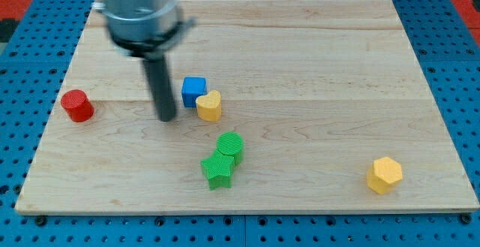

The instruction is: Separate the cube and heart

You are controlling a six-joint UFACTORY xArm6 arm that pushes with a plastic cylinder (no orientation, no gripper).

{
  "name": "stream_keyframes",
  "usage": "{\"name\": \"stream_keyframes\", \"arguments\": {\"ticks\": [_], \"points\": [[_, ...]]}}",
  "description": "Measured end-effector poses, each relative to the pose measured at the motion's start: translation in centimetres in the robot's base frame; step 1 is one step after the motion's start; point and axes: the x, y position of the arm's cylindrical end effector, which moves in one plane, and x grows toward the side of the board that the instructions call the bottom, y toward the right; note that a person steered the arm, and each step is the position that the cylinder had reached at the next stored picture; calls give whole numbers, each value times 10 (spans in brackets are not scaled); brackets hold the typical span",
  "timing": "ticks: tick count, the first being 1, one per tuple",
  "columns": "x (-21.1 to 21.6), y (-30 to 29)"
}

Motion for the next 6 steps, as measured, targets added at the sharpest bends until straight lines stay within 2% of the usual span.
{"name": "stream_keyframes", "arguments": {"ticks": [1,2,3,4,5,6], "points": [[-12,70],[-13,170],[-12,209],[-45,207],[-12,271],[53,330]]}}
